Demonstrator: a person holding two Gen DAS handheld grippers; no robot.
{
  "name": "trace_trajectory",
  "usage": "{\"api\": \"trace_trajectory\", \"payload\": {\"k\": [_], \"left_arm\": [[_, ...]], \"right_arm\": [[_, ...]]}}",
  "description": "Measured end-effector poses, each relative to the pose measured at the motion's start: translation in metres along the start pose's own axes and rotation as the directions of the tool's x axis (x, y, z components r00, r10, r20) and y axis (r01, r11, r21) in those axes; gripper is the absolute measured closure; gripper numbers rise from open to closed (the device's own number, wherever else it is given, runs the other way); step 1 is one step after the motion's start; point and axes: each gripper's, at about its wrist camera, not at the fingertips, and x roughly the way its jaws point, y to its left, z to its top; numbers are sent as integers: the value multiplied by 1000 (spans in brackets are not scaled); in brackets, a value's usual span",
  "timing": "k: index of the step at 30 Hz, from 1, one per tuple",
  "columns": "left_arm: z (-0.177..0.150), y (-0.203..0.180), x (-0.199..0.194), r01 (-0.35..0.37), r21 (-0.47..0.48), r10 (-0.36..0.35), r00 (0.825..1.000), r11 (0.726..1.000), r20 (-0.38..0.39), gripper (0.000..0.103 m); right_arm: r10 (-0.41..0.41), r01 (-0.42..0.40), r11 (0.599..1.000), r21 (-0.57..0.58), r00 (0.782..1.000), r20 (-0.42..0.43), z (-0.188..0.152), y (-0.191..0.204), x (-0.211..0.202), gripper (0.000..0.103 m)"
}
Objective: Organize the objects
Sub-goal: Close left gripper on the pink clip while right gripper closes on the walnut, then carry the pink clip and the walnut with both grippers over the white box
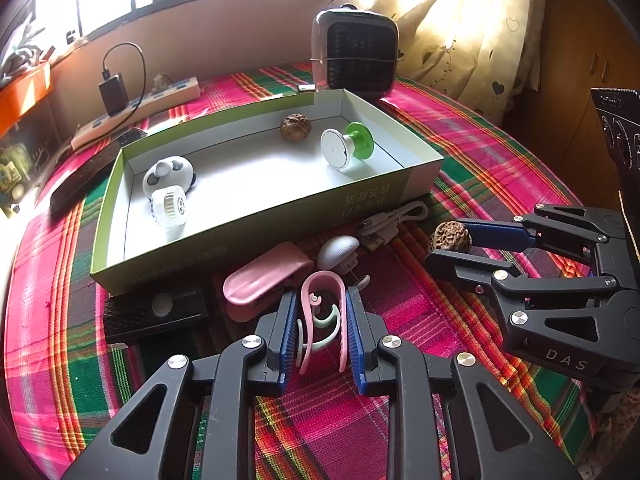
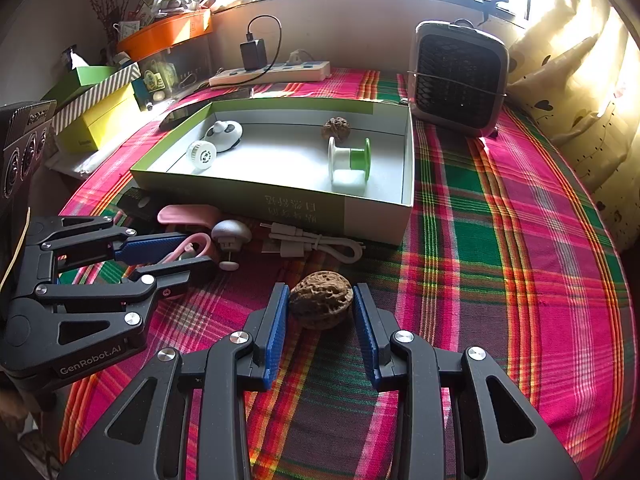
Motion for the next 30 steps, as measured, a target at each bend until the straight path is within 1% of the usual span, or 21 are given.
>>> {"api": "trace_trajectory", "payload": {"k": [21, 30], "left_arm": [[0, 1, -1, 7, -13, -7, 1000, 1000, 0, 82], [3, -1, -11, 21, -19, -21, 1000, 1000, 18, 82]], "right_arm": [[1, -1, 1000, -1, 1000, 1, 1, -1, 1, 69], [-5, 5, 1000, -4, 1000, 22, 5, -2, -7, 69]]}}
